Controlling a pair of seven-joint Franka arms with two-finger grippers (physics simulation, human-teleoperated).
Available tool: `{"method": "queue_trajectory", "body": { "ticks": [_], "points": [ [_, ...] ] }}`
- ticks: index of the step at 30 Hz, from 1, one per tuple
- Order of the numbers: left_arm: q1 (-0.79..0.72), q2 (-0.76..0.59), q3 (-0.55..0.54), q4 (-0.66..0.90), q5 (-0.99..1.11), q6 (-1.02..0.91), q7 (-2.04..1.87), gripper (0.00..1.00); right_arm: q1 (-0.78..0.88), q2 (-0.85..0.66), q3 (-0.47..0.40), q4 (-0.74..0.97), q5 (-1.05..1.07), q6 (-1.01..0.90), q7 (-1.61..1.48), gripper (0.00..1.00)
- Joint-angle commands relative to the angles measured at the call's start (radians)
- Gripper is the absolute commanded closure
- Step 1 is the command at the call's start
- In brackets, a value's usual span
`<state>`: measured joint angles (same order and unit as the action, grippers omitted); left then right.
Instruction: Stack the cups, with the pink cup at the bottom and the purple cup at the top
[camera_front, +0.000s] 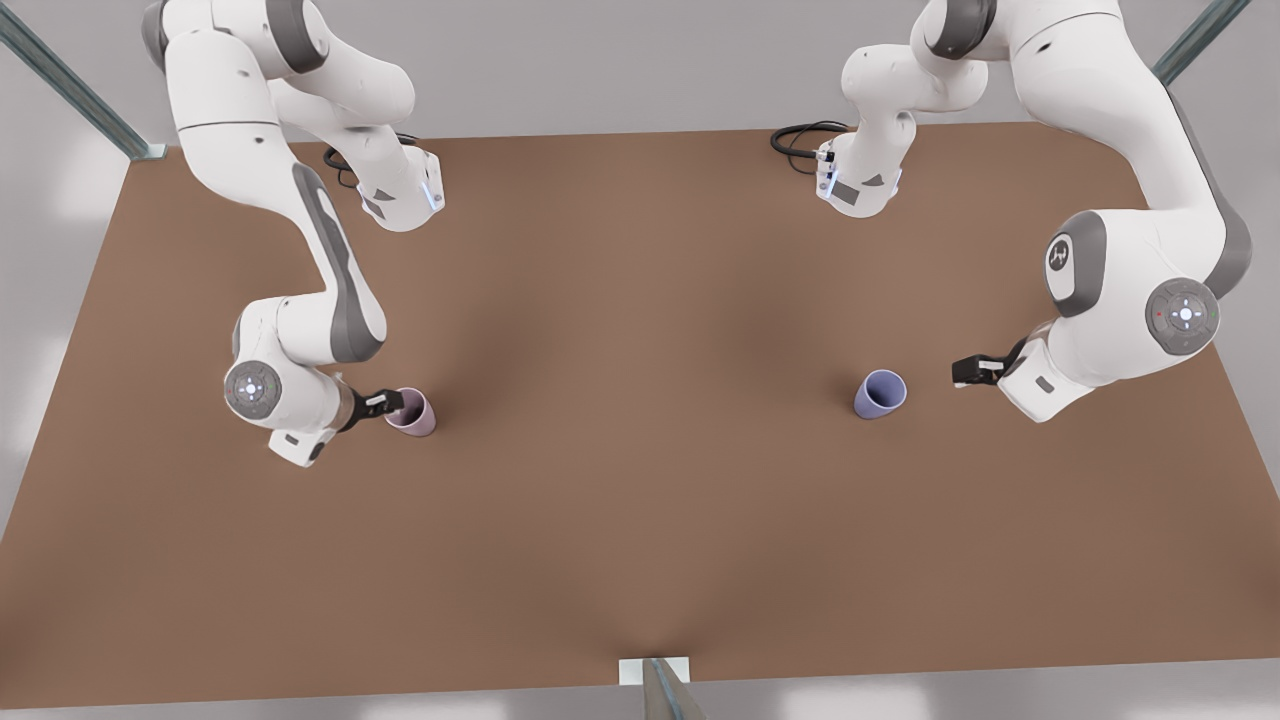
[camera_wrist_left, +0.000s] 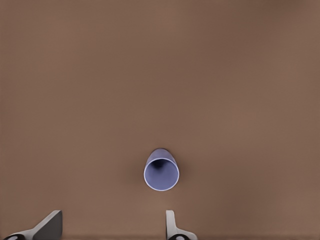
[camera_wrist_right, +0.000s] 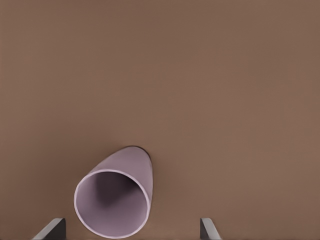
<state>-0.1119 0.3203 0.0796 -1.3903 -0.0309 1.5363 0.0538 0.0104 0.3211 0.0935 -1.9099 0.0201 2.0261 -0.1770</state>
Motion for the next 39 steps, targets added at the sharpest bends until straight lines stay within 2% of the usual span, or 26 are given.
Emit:
{"method": "queue_trajectory", "body": {
  "ticks": [1, 10, 13, 14, 15, 17, 21, 22, 25, 26, 28, 36, 39],
  "points": [
    [0.000, 0.002, 0.000, 0.000, 0.000, 0.001, 0.006, 0.00, 0.000, 0.000, 0.000, -0.034, 0.000, 0.114, -0.038, 0.00],
    [0.000, 0.014, 0.000, 0.000, 0.000, 0.001, 0.006, 0.00, -0.001, 0.021, 0.000, -0.166, -0.005, 0.312, -0.049, 0.00],
    [0.000, 0.019, 0.000, 0.000, 0.000, 0.002, 0.006, 0.00, 0.000, 0.036, 0.000, -0.178, -0.005, 0.342, -0.049, 0.14],
    [0.000, 0.019, 0.000, 0.000, 0.000, 0.002, 0.006, 0.00, 0.000, 0.038, 0.000, -0.181, -0.005, 0.345, -0.049, 0.24],
    [0.000, 0.019, 0.000, 0.000, 0.000, 0.002, 0.006, 0.00, -0.001, 0.039, 0.000, -0.179, -0.006, 0.345, -0.075, 0.38],
    [0.000, 0.019, 0.000, 0.002, 0.000, 0.002, 0.006, 0.00, -0.001, 0.053, 0.000, -0.179, 0.001, 0.344, -0.065, 0.35],
    [0.000, 0.019, 0.000, 0.000, 0.000, 0.002, 0.006, 0.00, -0.001, 0.056, 0.000, -0.181, 0.001, 0.341, -0.065, 0.40],
    [0.000, 0.019, 0.000, 0.000, 0.000, 0.002, 0.006, 0.00, -0.001, 0.056, 0.000, -0.181, 0.001, 0.341, -0.065, 0.44],
    [0.000, 0.019, 0.000, 0.000, 0.000, 0.002, 0.006, 0.00, -0.001, 0.055, 0.000, -0.181, 0.001, 0.336, -0.072, 0.71],
    [0.000, 0.019, 0.000, 0.000, 0.000, 0.002, 0.006, 0.00, -0.001, 0.055, 0.000, -0.181, 0.001, 0.341, -0.072, 0.71],
    [0.000, 0.019, 0.000, 0.000, 0.000, 0.002, 0.006, 0.00, -0.001, 0.053, 0.000, -0.179, 0.001, 0.341, -0.072, 0.79],
    [0.000, 0.019, 0.000, 0.002, 0.000, 0.001, 0.006, 0.00, 0.000, 0.013, 0.011, -0.141, 0.003, 0.318, -0.035, 0.79],
    [-0.002, 0.017, 0.000, 0.002, 0.000, 0.001, 0.006, 0.00, 0.006, 0.013, 0.072, -0.046, 0.003, 0.235, 0.091, 0.79]
  ]
}}
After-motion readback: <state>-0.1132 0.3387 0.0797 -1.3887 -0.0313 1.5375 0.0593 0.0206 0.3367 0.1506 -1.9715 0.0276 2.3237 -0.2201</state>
